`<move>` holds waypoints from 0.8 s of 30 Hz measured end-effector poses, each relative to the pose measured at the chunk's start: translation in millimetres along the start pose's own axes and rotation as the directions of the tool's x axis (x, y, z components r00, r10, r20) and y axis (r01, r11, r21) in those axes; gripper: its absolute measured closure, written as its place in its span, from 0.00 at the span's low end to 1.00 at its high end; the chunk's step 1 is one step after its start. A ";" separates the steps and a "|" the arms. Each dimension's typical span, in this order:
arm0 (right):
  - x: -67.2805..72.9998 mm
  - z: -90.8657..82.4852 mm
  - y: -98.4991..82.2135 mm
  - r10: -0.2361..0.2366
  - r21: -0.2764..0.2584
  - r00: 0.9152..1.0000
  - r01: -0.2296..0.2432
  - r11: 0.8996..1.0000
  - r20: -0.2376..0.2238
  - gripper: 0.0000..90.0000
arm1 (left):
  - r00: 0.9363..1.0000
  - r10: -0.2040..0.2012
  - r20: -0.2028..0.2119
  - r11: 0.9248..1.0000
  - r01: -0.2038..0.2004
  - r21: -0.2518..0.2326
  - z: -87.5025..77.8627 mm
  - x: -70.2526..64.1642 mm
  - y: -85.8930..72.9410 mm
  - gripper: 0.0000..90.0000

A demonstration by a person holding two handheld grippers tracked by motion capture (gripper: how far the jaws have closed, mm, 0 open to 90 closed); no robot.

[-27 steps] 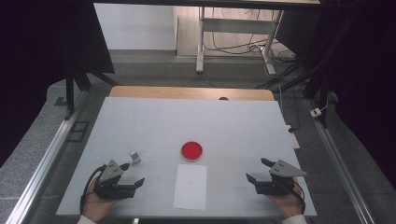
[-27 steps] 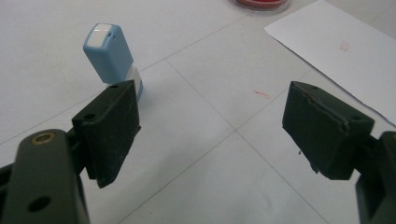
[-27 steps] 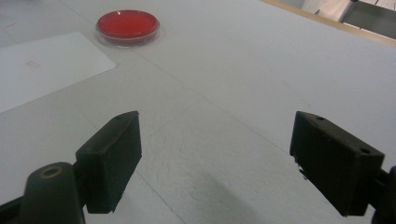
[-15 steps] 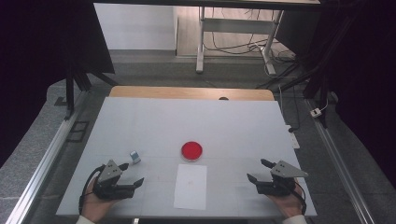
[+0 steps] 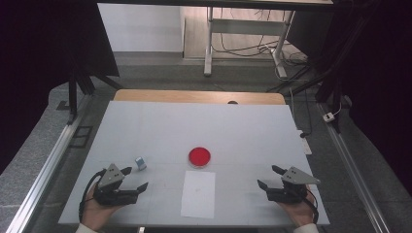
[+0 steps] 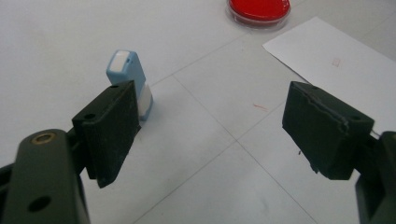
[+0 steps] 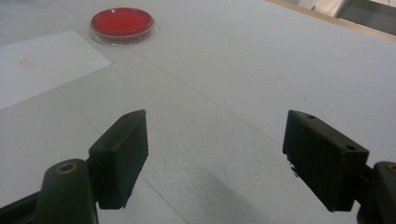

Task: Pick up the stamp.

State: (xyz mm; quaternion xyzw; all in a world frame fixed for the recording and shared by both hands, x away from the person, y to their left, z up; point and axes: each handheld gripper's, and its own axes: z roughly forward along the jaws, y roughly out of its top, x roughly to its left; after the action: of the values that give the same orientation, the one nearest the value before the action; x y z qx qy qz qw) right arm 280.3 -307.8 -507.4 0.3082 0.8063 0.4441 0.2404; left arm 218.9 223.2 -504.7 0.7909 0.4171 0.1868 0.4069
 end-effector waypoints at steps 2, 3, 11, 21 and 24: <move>-0.1 0.1 0.0 0.001 0.001 1.000 -0.001 1.000 -0.002 0.25 | 1.000 0.003 -0.001 1.000 -0.003 -0.002 -1.2 0.5 1.9 0.22; -0.1 0.1 -0.1 0.001 0.004 1.000 -0.001 1.000 -0.001 0.25 | 1.000 0.003 -0.004 1.000 -0.003 -0.004 -1.7 0.7 2.8 0.22; 0.1 0.7 -0.1 0.002 0.006 1.000 -0.001 1.000 -0.006 0.25 | 1.000 0.008 -0.017 1.000 -0.008 -0.019 -6.5 1.7 10.9 0.22; 0.6 1.7 -0.1 -0.002 0.010 1.000 0.002 1.000 -0.010 0.26 | 1.000 0.013 -0.019 1.000 -0.013 -0.007 -7.6 7.2 23.3 0.22; 0.0 2.1 -0.6 0.001 0.010 1.000 -0.001 1.000 -0.013 0.26 | 1.000 0.015 -0.021 1.000 -0.015 0.000 -7.0 9.8 27.0 0.22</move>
State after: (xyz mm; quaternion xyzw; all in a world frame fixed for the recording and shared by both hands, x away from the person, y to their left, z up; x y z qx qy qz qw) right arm 281.5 -306.9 -508.9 0.3067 0.8099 0.4422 0.2335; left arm 233.8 225.9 -479.4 0.7919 0.4156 0.1983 0.4011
